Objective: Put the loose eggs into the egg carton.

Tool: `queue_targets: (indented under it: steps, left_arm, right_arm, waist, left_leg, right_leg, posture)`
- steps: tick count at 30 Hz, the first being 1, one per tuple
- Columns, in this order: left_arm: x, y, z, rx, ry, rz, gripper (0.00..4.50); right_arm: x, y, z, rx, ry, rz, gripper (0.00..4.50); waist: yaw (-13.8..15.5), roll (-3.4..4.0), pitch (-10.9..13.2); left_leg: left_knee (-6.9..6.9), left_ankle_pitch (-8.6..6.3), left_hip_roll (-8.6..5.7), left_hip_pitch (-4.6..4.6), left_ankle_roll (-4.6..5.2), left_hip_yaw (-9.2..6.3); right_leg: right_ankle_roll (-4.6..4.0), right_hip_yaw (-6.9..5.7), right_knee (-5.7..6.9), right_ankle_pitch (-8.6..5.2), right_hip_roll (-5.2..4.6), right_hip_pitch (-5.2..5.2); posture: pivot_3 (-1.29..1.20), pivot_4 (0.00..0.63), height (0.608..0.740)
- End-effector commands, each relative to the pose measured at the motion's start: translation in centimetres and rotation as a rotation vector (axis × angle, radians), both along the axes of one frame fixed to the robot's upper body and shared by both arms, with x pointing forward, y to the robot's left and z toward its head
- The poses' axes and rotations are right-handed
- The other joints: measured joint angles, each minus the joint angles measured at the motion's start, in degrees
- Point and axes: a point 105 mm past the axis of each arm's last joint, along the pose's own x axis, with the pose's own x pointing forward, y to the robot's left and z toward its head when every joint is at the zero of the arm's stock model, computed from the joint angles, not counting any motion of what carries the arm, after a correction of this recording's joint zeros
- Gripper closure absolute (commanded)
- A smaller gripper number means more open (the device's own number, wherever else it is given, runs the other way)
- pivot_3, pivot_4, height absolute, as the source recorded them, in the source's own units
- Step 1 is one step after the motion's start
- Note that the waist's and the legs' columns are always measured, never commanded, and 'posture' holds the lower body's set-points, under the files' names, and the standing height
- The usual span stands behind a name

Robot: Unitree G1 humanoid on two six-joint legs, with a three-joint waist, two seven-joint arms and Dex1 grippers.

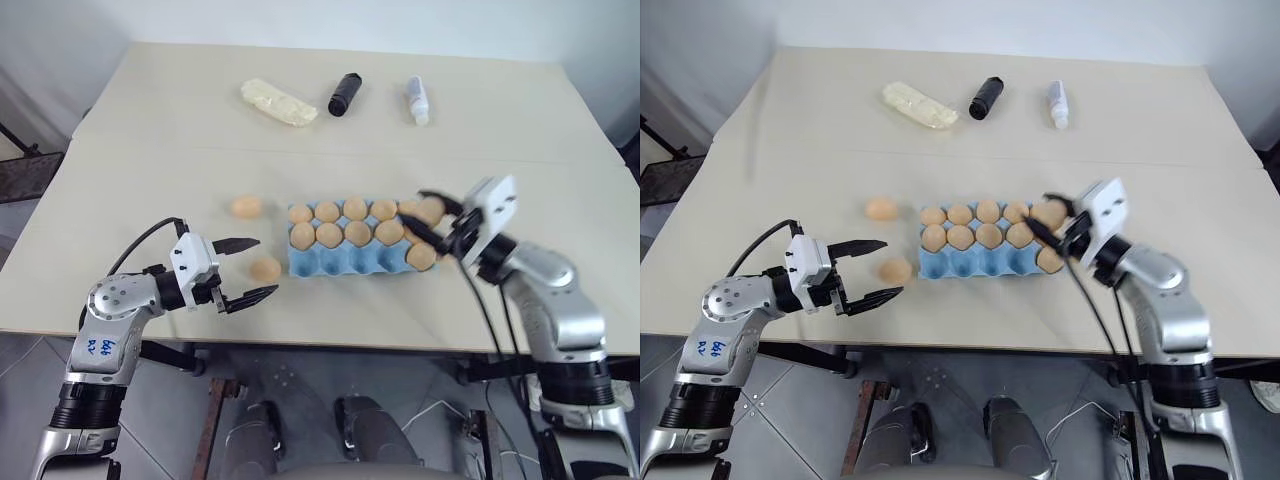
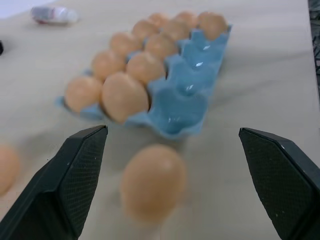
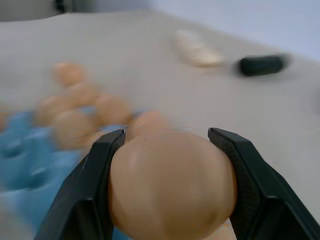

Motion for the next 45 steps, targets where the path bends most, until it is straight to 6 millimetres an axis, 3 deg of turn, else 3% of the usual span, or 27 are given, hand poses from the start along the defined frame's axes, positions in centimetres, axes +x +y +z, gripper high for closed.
queue_targets:
  steps: [1,4,10,12,16,23,28,33,39,45]
  left_arm:
    - [-0.1,0.7,0.7,0.003,-0.036,0.021,0.0]
    - [-0.2,0.6,0.7,0.004,-0.035,0.02,0.0]
    - [-0.2,0.4,1.0,0.001,-0.041,0.009,0.0]
    - [-0.1,0.3,1.1,-0.001,-0.042,0.004,0.0]
    - [0.1,-1.0,1.1,0.004,-0.045,-0.058,0.0]
    - [0.7,-3.9,0.5,-0.01,-0.02,-0.167,0.0]
    - [1.0,-6.1,0.2,-0.018,-0.017,-0.232,0.0]
    - [1.3,-6.3,0.3,-0.013,-0.031,-0.243,0.0]
    - [1.5,-4.9,0.6,0.006,-0.044,-0.196,0.0]
    - [0.9,-3.6,0.8,0.008,-0.055,-0.141,0.0]
  right_arm:
    - [-0.7,0.6,-0.2,-0.022,-0.031,0.024,2.12]
    - [-0.6,0.4,-1.5,-0.022,-0.006,0.008,2.12]
    - [-1.2,0.2,-1.2,-0.011,-0.018,0.038,0.11]
    - [-1.5,-0.1,-0.5,0.004,-0.036,0.044,0.05]
    - [-3.6,-5.3,1.6,-0.009,-0.123,-0.088,0.05]
    - [-8.6,-13.1,-0.8,-0.111,-0.082,-0.373,0.05]
    - [-11.0,-15.3,-3.6,-0.15,-0.019,-0.466,0.05]
    - [-9.3,-14.4,-4.2,-0.153,-0.013,-0.403,0.05]
    - [-4.6,-13.0,-3.8,-0.201,-0.013,-0.247,0.05]
    - [-1.1,-12.0,-4.6,-0.283,0.043,-0.091,0.05]
  waist:
    - [0.43,0.0,0.0]
    - [0.49,-0.01,0.0]
    - [0.4,-0.01,0.0]
    - [0.42,-0.01,0.0]
    - [1.11,0.0,0.0]
    - [2.26,-0.1,-0.07]
    - [1.29,-0.1,-0.07]
    - [-0.09,-0.1,-0.07]
    - [-0.48,-0.09,-0.07]
    - [-0.14,-0.06,-0.05]
  left_leg:
    - [0.0,-0.01,-0.02,0.0,0.02,0.02]
    - [0.01,-0.03,-0.06,0.0,0.04,0.04]
    - [-0.01,-0.03,0.03,0.02,0.0,0.01]
    - [-0.03,-0.03,0.03,0.02,0.0,0.01]
    - [-0.07,-0.04,-0.02,-0.02,0.01,-0.06]
    - [-0.06,-0.12,-0.07,-0.03,0.05,-0.05]
    - [-0.04,-0.11,-0.08,0.1,0.02,-0.01]
    - [-0.01,-0.09,-0.04,0.14,-0.01,-0.02]
    - [0.03,-0.06,-0.06,0.17,0.04,-0.05]
    - [0.0,0.13,-0.04,0.12,0.15,-0.05]
  right_leg:
    - [0.0,0.0,-0.02,0.0,-0.03,0.0]
    - [0.01,0.01,-0.03,0.0,-0.06,0.01]
    - [-0.02,0.01,-0.01,-0.01,0.04,0.0]
    - [-0.03,0.01,-0.02,-0.01,0.04,0.0]
    - [0.01,-0.03,-0.08,-0.04,0.0,0.01]
    - [0.04,-0.01,-0.26,-0.05,0.01,0.1]
    - [0.03,0.05,-0.2,-0.04,0.09,0.15]
    - [0.01,0.07,-0.08,0.04,0.07,0.16]
    - [-0.02,0.05,0.01,0.13,0.03,0.15]
    - [0.01,0.05,-0.02,0.1,0.03,0.12]
  posture:
    - [0.0,0.15,0.74]
    - [0.0,0.15,0.74]
    - [0.0,0.15,0.74]
    - [0.0,0.15,0.74]
    - [0.0,0.15,0.74]
    - [0.0,0.15,0.74]
    - [0.0,0.15,0.74]
    - [0.0,0.15,0.74]
    - [0.0,0.15,0.74]
    - [0.0,0.15,0.74]
